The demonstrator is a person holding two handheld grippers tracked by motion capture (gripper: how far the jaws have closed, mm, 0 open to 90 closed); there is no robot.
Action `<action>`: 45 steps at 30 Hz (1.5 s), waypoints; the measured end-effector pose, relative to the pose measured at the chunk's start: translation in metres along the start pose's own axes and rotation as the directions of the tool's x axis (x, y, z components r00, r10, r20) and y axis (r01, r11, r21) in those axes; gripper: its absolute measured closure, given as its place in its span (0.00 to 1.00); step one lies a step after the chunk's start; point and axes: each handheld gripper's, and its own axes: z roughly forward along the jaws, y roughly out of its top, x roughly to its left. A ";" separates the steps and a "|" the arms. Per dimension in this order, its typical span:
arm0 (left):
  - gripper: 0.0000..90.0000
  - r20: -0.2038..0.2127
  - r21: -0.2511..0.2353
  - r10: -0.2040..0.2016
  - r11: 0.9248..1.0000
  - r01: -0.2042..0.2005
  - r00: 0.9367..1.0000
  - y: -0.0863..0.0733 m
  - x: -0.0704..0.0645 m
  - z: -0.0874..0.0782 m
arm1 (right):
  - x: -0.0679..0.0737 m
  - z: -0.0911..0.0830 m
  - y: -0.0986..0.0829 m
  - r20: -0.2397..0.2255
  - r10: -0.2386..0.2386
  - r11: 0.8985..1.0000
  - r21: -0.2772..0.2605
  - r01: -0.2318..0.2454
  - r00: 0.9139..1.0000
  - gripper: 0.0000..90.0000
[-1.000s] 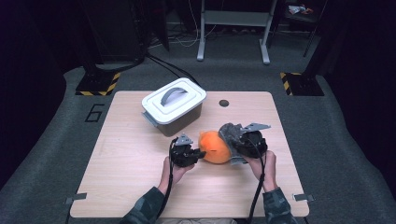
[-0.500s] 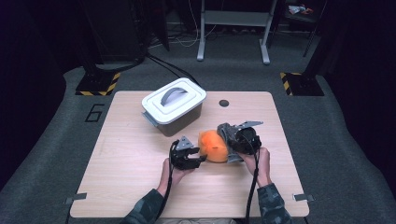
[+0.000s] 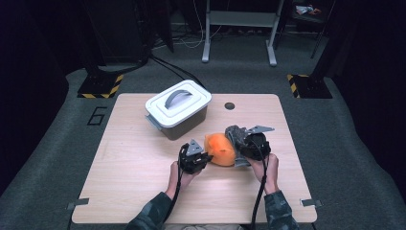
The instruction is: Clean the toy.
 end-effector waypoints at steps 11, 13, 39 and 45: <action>0.92 0.041 0.006 -0.072 0.997 0.072 0.997 0.017 -0.009 -0.013 | 0.020 -0.026 0.006 -0.037 -0.027 0.995 -0.101 0.023 0.999 0.78; 0.91 0.045 0.004 -0.086 0.996 0.086 0.995 0.017 -0.007 -0.011 | 0.026 -0.031 0.011 -0.062 -0.037 0.993 -0.112 0.030 0.997 0.78; 0.90 0.057 0.010 -0.117 0.993 0.117 0.991 0.007 0.005 -0.006 | 0.029 -0.002 0.010 -0.046 -0.066 0.998 -0.011 0.066 0.997 0.78; 0.90 0.061 0.000 -0.127 0.992 0.127 0.990 0.006 0.003 -0.005 | 0.012 -0.001 0.002 -0.041 -0.033 0.999 -0.008 0.032 0.999 0.78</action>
